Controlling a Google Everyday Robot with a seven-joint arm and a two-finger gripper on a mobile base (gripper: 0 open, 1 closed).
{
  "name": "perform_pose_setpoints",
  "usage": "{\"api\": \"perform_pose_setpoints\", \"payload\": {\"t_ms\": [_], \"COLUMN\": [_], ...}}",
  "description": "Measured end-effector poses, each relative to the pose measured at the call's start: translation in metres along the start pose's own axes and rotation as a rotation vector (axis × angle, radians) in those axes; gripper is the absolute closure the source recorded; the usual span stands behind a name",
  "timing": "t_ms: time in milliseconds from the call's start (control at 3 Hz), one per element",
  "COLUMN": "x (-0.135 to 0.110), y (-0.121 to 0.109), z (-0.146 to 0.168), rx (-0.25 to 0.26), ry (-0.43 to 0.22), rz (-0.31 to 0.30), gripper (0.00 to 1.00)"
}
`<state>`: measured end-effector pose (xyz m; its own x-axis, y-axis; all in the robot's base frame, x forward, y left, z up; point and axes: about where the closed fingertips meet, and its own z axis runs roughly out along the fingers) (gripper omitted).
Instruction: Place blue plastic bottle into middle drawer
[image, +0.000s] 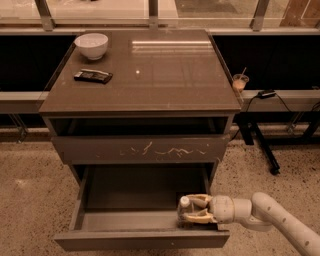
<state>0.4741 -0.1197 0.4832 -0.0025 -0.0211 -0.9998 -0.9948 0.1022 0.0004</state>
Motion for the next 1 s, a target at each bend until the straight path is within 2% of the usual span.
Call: {"api": "perform_pose_setpoints", "payload": {"t_ms": [333, 667, 1000], "x": [0.0094, 0.0094, 0.0094], "y": [0.0021, 0.0021, 0.0022], "z": [-0.0058, -0.0058, -0.0058], "rx": [0.031, 0.031, 0.031], "ry": [-0.002, -0.002, -0.002], "rz": [-0.002, -0.002, -0.002], "gripper": [0.74, 0.51, 0.2]}}
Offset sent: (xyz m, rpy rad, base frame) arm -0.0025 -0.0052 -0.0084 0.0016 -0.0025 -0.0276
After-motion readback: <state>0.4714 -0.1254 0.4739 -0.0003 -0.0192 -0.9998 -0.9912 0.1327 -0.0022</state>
